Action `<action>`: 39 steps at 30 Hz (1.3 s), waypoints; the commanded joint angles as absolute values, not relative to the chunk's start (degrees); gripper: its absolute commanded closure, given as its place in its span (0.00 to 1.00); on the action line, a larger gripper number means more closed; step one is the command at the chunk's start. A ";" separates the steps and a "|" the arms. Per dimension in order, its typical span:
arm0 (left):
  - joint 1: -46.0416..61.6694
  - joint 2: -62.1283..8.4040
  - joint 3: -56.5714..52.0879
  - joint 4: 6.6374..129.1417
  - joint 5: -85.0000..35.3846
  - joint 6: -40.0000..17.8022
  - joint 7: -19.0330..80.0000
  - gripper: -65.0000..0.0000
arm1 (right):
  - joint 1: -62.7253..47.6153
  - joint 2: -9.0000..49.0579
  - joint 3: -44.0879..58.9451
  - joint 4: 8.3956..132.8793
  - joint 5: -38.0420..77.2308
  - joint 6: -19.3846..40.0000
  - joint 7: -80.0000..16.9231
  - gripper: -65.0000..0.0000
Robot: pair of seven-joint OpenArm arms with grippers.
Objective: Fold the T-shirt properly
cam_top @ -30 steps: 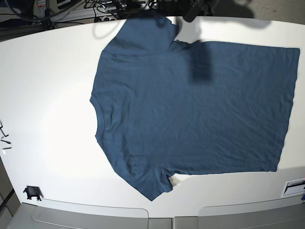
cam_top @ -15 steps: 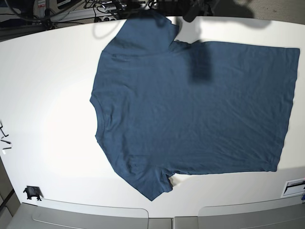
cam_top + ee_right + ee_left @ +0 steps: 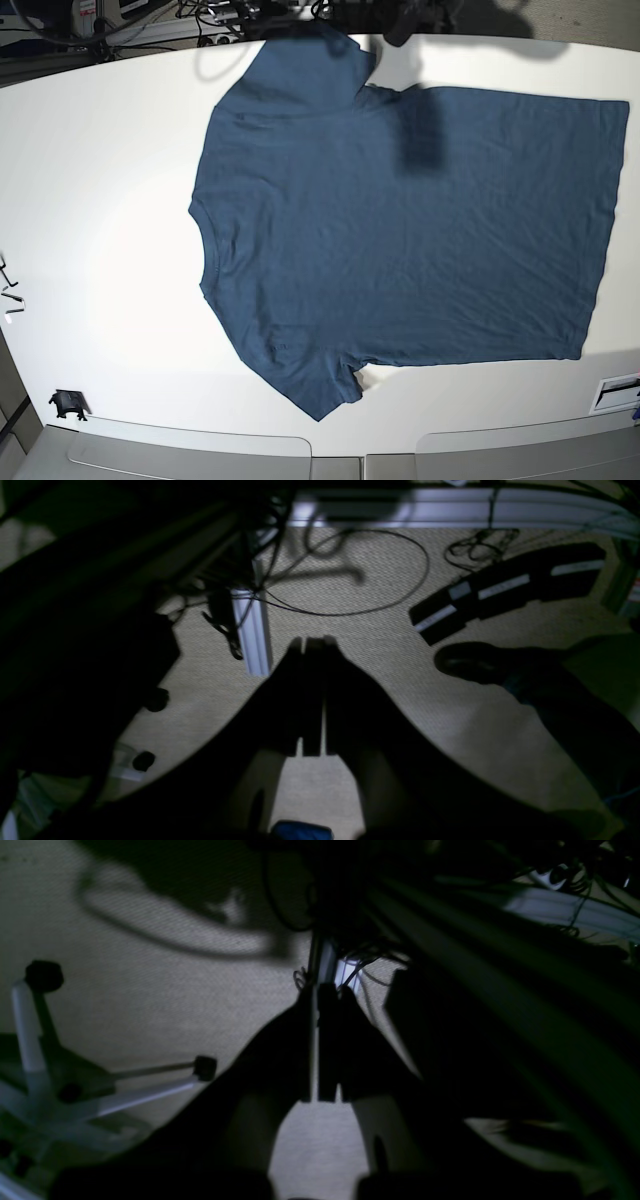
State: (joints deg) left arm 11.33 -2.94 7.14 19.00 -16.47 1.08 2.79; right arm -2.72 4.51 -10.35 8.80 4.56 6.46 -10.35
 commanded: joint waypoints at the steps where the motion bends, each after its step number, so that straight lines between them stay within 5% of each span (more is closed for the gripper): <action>1: 11.84 -3.31 7.20 19.22 -16.53 1.21 2.33 1.00 | -2.94 5.10 -10.26 9.06 4.69 6.68 -10.44 1.00; 15: 21.65 -8.23 7.20 31.48 -16.56 1.21 -0.05 1.00 | -6.63 7.35 -10.26 12.51 4.67 6.70 -9.63 1.00; 39: 49.56 -18.39 7.09 68.14 -16.58 1.28 -1.30 1.00 | -36.56 8.19 -10.26 51.57 5.43 6.76 -9.30 1.00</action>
